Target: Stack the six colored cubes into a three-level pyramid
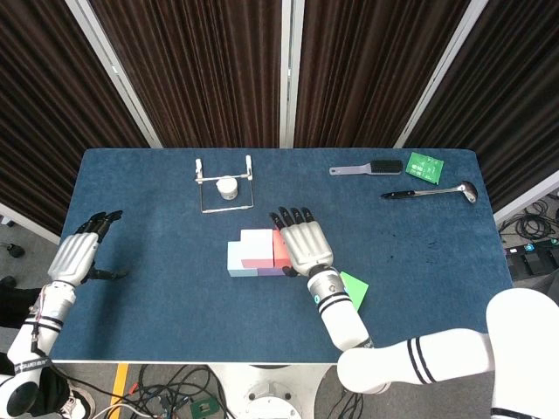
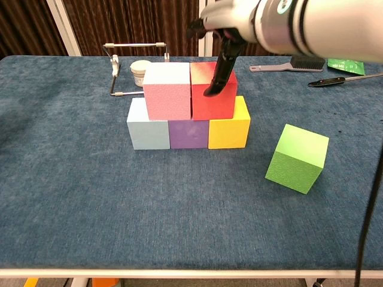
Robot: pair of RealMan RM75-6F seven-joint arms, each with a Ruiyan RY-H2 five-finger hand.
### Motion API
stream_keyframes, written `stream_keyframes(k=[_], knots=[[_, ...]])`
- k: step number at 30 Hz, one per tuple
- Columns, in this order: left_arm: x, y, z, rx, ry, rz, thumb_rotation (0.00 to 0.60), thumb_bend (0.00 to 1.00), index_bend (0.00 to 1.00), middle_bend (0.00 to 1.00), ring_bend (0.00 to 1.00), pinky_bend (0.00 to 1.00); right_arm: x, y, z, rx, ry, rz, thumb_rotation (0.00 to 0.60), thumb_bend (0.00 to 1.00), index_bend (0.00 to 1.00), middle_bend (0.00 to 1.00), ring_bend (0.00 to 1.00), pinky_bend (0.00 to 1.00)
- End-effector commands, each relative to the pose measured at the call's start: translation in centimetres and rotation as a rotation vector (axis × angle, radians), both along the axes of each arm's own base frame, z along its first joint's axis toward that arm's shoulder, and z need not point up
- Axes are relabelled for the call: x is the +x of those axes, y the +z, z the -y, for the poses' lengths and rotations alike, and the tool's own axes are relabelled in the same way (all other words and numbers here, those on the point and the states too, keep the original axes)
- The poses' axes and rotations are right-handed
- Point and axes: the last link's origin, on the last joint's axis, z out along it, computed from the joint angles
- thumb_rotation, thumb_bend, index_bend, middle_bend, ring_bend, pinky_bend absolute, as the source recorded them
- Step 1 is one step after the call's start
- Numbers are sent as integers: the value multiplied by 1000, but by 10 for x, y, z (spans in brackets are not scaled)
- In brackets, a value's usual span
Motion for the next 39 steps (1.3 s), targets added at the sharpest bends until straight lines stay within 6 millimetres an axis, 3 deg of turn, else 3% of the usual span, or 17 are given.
stream_keyframes(k=[1,5,8,16,22,31,39], knots=[[1,0,0,0,-1,-1,600,33,73,113,1,137,-9,29,-5,-55,20,43,600,101,0,38,0,0],[4,-1,-1,2,-6,-4,600,33,74,113,1,137,-29,62,-9,-90,38,75,600,101,0,72,0,0],[9,-2,-1,5,-14,-9,600,34,73,113,1,137,-55,79,-10,-78,67,68,600,104,0,84,0,0],[20,-7,-6,26,-16,-24,600,33,73,113,0,137,-148,96,-7,22,127,-68,600,108,0,96,0,0],[22,-10,-6,35,8,-44,600,33,74,113,1,137,-189,99,-13,46,265,-152,600,108,0,141,0,0],[30,-23,-5,22,17,-64,600,33,74,113,1,137,-222,91,-28,81,405,-164,600,107,0,178,0,0],[33,-23,-5,31,14,-80,600,33,74,113,1,137,-225,79,-40,93,502,-115,600,101,0,175,0,0]])
